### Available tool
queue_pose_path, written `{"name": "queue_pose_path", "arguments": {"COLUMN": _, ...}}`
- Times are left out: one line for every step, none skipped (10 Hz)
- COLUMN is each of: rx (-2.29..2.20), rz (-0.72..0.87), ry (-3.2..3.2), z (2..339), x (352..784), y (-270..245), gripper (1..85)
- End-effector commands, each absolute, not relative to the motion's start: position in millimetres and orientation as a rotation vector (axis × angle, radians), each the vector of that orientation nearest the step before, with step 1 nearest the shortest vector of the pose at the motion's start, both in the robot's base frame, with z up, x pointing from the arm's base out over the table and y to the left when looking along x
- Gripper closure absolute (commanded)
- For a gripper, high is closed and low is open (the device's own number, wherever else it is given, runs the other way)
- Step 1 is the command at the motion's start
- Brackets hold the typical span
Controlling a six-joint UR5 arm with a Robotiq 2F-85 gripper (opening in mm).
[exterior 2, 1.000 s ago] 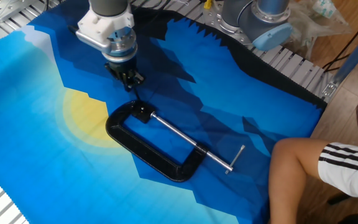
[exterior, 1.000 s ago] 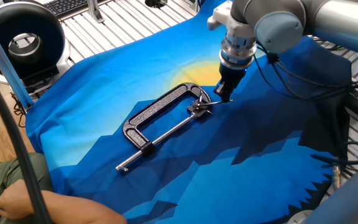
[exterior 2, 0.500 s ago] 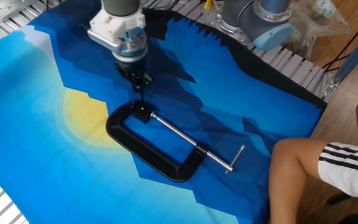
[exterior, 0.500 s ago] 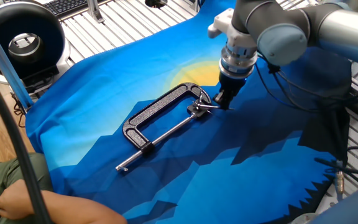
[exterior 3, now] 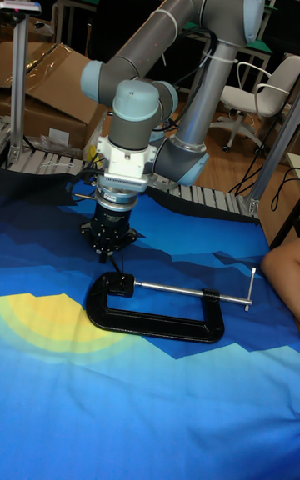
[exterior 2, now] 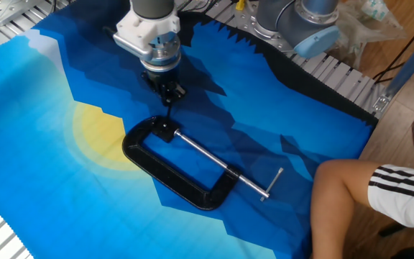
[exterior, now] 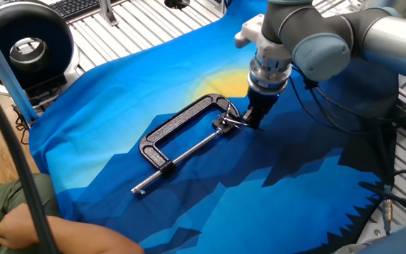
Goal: Turn the hands of a clock
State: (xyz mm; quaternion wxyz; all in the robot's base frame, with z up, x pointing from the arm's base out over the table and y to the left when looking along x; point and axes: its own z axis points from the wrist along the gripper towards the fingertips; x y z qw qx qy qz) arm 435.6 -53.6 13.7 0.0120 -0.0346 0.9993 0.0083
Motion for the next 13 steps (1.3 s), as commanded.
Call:
{"name": "queue_pose_path", "arguments": {"rx": -0.063, "rz": 0.049, "ry": 3.119, "z": 19, "x": 431, "y": -39, "gripper": 84.3}}
{"name": "queue_pose_path", "arguments": {"rx": -0.051, "rz": 0.049, "ry": 3.119, "z": 20, "x": 430, "y": -34, "gripper": 84.3}}
{"name": "queue_pose_path", "arguments": {"rx": -0.046, "rz": 0.058, "ry": 3.118, "z": 20, "x": 430, "y": -29, "gripper": 84.3}}
{"name": "queue_pose_path", "arguments": {"rx": -0.037, "rz": 0.07, "ry": 3.118, "z": 20, "x": 429, "y": -24, "gripper": 84.3}}
{"name": "queue_pose_path", "arguments": {"rx": -0.032, "rz": 0.068, "ry": 3.119, "z": 21, "x": 429, "y": -22, "gripper": 84.3}}
{"name": "queue_pose_path", "arguments": {"rx": -0.027, "rz": 0.068, "ry": 3.121, "z": 22, "x": 429, "y": -19, "gripper": 84.3}}
{"name": "queue_pose_path", "arguments": {"rx": -0.025, "rz": 0.073, "ry": 3.122, "z": 24, "x": 429, "y": -16, "gripper": 84.3}}
{"name": "queue_pose_path", "arguments": {"rx": -0.022, "rz": 0.083, "ry": 3.122, "z": 25, "x": 430, "y": -13, "gripper": 84.3}}
{"name": "queue_pose_path", "arguments": {"rx": -0.02, "rz": 0.092, "ry": 3.122, "z": 25, "x": 430, "y": -10, "gripper": 84.3}}
{"name": "queue_pose_path", "arguments": {"rx": -0.02, "rz": 0.095, "ry": 3.122, "z": 25, "x": 430, "y": -9, "gripper": 84.3}}
{"name": "queue_pose_path", "arguments": {"rx": -0.022, "rz": 0.097, "ry": 3.12, "z": 25, "x": 431, "y": -9, "gripper": 84.3}}
{"name": "queue_pose_path", "arguments": {"rx": -0.034, "rz": 0.097, "ry": 3.12, "z": 25, "x": 431, "y": -9, "gripper": 84.3}}
{"name": "queue_pose_path", "arguments": {"rx": -0.048, "rz": 0.092, "ry": 3.12, "z": 25, "x": 431, "y": -10, "gripper": 84.3}}
